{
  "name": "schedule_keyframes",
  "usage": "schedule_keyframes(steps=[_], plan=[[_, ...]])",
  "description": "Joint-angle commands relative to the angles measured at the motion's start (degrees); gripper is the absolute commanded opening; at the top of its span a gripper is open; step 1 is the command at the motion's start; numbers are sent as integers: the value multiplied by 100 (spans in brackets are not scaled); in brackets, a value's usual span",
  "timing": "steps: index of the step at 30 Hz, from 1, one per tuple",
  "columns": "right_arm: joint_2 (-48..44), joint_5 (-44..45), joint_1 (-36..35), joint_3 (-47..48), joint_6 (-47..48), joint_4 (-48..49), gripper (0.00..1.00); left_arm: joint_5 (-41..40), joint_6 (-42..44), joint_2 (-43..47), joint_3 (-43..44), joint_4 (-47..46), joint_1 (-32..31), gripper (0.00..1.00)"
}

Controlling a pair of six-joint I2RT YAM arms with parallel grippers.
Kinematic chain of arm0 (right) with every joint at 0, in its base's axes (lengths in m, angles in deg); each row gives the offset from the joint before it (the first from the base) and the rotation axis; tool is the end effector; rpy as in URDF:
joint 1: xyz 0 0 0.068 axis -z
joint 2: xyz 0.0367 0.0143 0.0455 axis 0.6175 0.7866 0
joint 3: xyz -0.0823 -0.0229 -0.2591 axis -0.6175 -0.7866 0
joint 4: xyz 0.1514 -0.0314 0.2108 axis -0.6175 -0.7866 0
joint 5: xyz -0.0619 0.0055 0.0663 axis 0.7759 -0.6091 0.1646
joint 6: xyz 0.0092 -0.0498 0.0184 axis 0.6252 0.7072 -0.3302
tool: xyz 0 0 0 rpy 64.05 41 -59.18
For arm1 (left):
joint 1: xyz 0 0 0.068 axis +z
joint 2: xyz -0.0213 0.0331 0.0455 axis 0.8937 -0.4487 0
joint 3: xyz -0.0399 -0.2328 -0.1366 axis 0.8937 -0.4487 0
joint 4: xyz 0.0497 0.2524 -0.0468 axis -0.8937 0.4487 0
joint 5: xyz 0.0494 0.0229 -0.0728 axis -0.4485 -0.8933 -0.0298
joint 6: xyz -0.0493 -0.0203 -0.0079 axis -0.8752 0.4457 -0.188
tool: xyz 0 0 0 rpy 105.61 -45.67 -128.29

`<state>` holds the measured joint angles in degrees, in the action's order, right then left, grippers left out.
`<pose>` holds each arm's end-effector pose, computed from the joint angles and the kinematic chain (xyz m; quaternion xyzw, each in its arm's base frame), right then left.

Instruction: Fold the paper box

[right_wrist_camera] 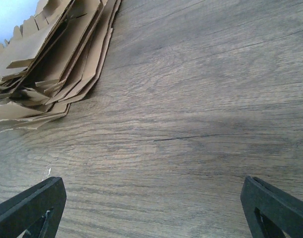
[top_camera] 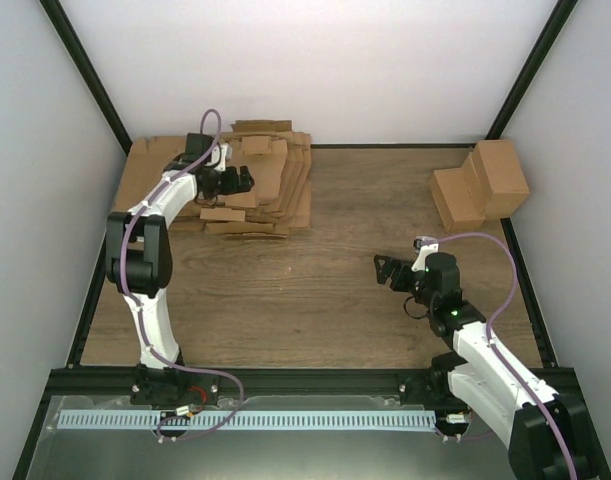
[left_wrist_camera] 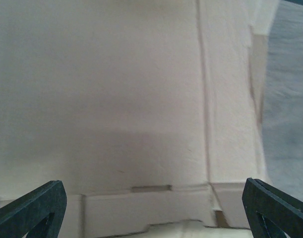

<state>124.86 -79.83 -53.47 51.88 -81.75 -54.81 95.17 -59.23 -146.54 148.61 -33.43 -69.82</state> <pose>0.1667 0.0517 0.1807 0.0502 0.8553 0.2527 0.4496 0.4441 -0.0603 0.2280 0.0095 0.9395 -0.1778 0.2926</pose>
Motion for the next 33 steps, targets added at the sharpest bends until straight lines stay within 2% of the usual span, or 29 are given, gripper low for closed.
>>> schedule_keyframes(steps=[1,9,18,26,29,33], plan=[[-21,-41,-62,20,61,11,100,1236,-188,-57,-317,-661,-99,100],[-98,-47,-64,-7,59,19,100,2152,-598,655,-1388,-1629,-195,97],[-52,-63,-63,3,58,39,100,2233,-570,1264,-2045,-1677,-721,95],[-47,-46,-59,9,57,21,100,2250,-439,1629,-2185,-1495,-1106,91],[-37,-35,-66,12,53,30,100,2122,-403,1717,-2166,-1255,-1170,84],[-4,-35,-65,16,47,32,100,1959,-269,1859,-2186,-1012,-1179,65]])
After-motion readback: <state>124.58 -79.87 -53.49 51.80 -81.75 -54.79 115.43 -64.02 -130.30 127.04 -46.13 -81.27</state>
